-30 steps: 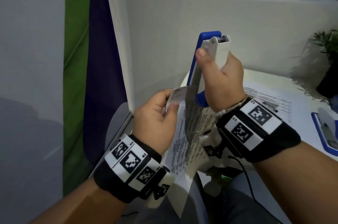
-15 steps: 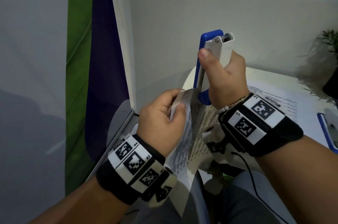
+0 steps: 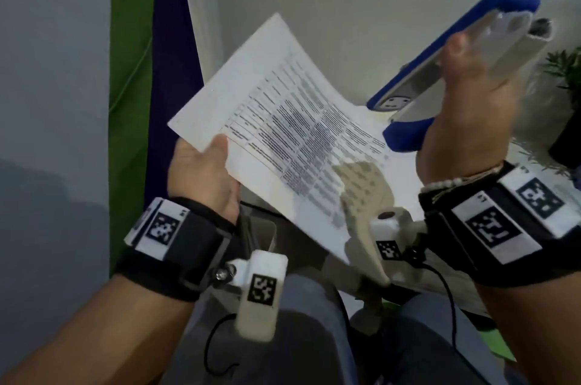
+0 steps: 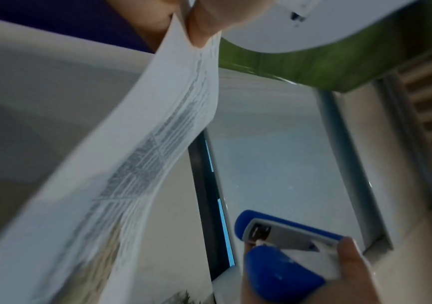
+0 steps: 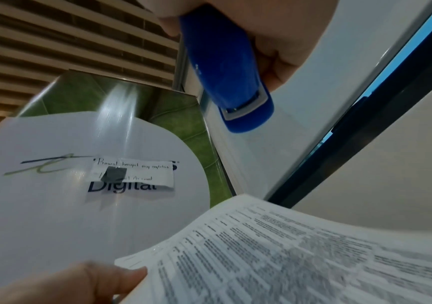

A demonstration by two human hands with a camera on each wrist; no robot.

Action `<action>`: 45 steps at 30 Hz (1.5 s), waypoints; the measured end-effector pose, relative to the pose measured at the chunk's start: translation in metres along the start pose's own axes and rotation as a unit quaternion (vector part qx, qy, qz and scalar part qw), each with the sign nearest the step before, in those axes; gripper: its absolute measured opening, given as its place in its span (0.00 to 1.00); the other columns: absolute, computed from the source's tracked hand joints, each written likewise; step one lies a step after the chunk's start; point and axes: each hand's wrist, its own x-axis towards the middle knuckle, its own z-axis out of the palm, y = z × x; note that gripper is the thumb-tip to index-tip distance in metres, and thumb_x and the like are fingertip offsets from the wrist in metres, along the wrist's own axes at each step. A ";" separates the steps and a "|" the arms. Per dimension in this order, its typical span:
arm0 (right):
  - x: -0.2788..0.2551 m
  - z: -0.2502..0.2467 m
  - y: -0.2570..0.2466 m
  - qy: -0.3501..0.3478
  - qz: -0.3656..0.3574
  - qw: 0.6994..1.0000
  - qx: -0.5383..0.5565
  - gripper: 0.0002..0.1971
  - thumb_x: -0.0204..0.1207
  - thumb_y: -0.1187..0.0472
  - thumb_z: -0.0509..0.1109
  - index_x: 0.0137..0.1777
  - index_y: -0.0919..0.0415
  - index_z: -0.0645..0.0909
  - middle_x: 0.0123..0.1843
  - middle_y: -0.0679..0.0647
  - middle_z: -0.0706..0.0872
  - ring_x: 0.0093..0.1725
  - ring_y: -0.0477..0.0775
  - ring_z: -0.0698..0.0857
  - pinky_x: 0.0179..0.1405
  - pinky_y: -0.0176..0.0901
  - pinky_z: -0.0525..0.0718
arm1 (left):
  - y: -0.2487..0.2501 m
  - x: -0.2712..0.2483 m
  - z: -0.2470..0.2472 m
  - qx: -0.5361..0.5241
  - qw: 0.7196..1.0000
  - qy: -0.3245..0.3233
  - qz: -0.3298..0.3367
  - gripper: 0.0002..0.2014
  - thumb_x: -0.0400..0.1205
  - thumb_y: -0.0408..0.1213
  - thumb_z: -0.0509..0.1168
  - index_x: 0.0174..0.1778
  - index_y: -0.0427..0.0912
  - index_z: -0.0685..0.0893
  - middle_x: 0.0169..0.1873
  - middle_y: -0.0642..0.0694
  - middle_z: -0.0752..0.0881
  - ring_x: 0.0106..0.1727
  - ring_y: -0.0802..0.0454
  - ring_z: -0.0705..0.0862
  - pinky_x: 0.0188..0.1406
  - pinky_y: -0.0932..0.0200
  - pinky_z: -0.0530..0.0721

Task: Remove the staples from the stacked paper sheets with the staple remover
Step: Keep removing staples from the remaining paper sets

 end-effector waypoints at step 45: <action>-0.001 0.006 0.031 -0.193 0.041 0.970 -0.142 0.14 0.75 0.44 0.66 0.33 0.49 0.70 0.21 0.37 0.75 0.23 0.35 0.74 0.26 0.23 0.70 | -0.041 -0.052 -0.003 0.344 0.900 -0.263 0.054 0.20 0.83 0.31 0.60 0.27 0.56 0.79 0.14 0.58 0.75 0.18 0.62 0.71 0.25 0.64 0.72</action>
